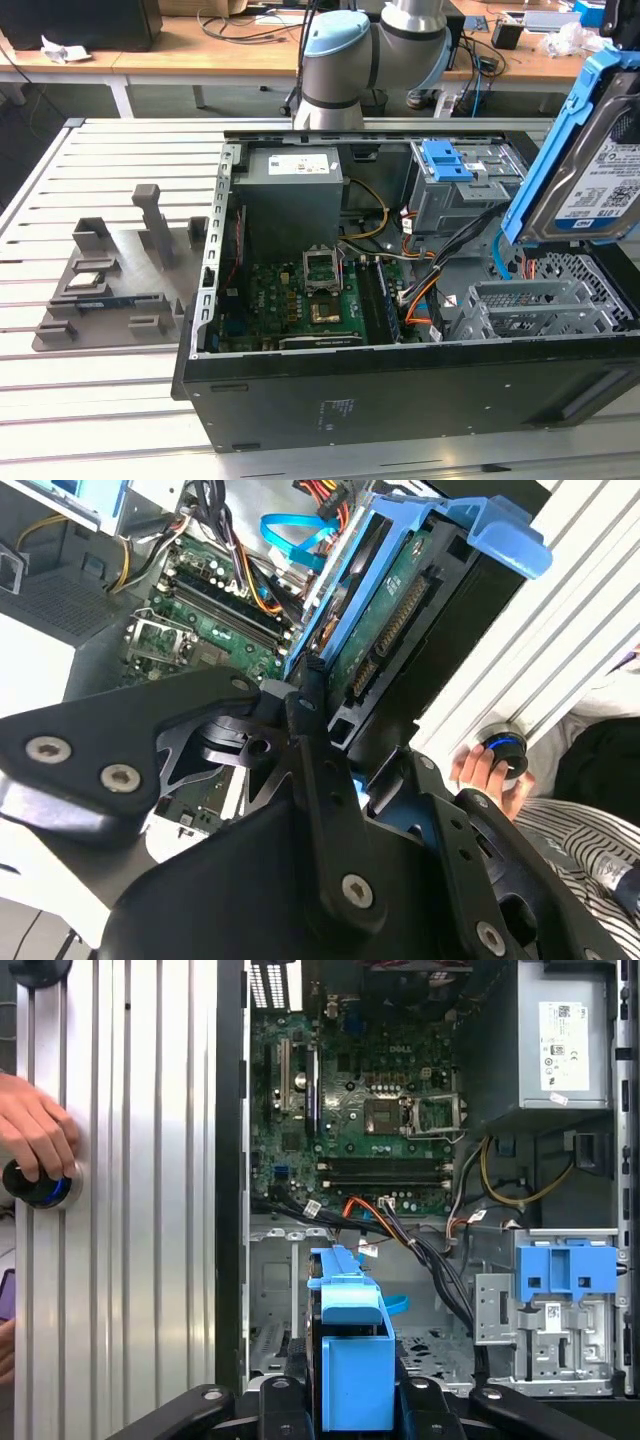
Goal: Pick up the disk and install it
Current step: 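Pick up the disk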
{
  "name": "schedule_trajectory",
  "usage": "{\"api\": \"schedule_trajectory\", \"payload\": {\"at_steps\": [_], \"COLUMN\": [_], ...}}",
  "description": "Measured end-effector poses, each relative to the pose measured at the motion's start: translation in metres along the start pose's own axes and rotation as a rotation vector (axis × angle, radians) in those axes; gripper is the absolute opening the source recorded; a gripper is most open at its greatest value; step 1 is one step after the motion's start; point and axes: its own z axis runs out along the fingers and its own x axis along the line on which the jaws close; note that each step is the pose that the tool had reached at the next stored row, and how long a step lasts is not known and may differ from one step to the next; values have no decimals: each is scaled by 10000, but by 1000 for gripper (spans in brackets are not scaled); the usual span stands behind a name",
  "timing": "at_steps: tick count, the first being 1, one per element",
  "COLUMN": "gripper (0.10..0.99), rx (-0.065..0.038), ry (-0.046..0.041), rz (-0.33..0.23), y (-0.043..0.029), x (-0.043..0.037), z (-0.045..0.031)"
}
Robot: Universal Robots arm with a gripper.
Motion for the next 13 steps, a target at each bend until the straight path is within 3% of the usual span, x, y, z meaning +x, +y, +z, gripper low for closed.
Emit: {"api": "schedule_trajectory", "payload": {"at_steps": [4,7,8,10,11,13], "gripper": [365,365,365,365,365,365], "rx": [0,0,-2,-2,-2,-2], "ry": [-19,-241,-449,-709,-783,-830], "rz": [-2,-8,-15,-24,-26,-27], "y": [5,5,5,5,5,6], "x": [132,191,215,241,252,257], "z": [5,4,4,5,4,5]}}
